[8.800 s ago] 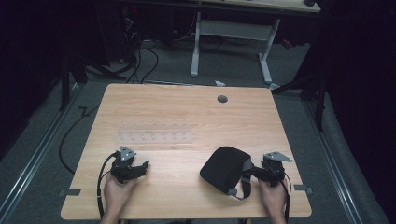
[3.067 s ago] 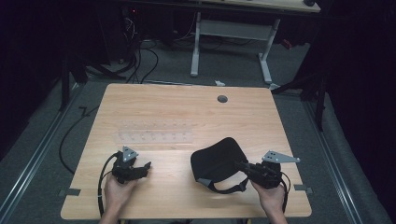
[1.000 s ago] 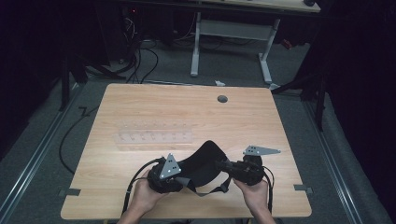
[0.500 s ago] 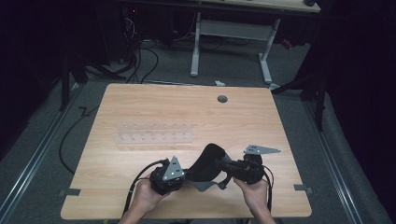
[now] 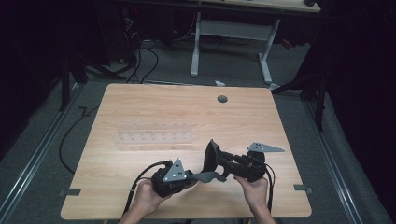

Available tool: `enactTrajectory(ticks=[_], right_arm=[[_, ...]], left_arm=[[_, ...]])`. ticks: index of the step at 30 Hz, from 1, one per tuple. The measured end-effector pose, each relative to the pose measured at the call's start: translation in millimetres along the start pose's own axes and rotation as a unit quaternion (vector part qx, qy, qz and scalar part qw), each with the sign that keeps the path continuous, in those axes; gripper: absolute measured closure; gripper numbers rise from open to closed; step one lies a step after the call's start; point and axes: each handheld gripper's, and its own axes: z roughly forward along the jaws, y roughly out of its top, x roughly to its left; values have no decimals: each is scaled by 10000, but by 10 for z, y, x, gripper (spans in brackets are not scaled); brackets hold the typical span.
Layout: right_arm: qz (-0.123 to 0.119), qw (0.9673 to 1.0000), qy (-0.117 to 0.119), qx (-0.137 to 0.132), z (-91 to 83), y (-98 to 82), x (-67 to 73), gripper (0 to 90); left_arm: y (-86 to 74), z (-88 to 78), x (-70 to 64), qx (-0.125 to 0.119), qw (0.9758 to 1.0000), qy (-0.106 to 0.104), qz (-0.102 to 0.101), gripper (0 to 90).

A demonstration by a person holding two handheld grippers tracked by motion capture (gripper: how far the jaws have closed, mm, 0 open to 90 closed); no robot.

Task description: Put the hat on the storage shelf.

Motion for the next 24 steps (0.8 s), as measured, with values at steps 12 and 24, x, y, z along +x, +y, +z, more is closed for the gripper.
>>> enactTrajectory(ticks=[12, 24], right_arm=[[85, 9943, -1060, -126, -185, -257, -358, 454], [-277, 9657, -2490, 684, 90, -525, -738, 426]], left_arm=[[91, -164, 128, -323, 9984, 82, -458, 860], [237, -370, 347, -882, 9906, 292, -1001, 859]])
